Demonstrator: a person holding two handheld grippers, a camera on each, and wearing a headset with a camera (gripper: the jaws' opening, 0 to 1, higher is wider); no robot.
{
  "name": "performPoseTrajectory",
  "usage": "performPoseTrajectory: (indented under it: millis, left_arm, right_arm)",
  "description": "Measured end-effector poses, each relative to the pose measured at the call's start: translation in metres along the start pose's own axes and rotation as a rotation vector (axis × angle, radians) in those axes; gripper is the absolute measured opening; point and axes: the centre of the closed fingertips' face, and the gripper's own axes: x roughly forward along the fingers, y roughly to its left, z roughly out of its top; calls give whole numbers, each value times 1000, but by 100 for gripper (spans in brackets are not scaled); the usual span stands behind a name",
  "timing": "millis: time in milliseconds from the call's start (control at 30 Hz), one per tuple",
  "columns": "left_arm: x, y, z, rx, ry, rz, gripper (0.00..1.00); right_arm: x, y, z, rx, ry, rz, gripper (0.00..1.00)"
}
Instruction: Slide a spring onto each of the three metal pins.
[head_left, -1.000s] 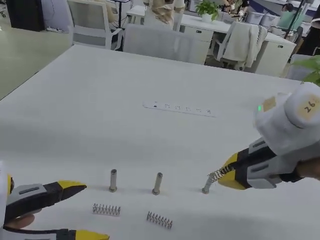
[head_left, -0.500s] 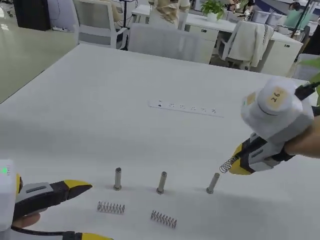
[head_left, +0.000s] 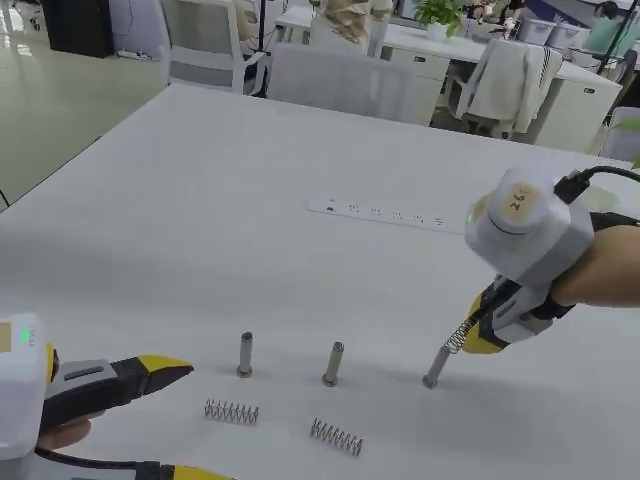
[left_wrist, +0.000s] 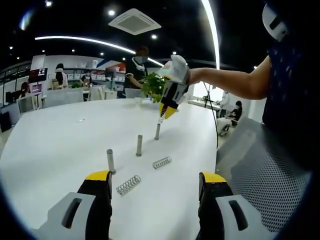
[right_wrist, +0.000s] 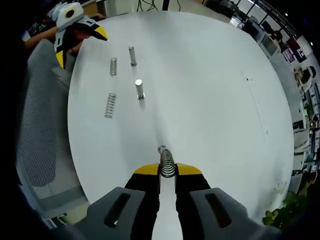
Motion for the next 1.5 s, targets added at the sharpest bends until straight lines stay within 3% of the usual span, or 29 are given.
performPoseTrajectory:
  millis: [500,1100,1500]
  left_arm:
    - [-2,2,-3,0,4,6,65]
    - [-2,1,-1,5,13,3,64]
    - [-1,-1,0,6,11,1,64]
  right_arm:
    - [17,-1,-3,-2,44,27,8]
    - [59,20,-7,18,98,104,8]
    - [63,26,-8,21,111,106,12]
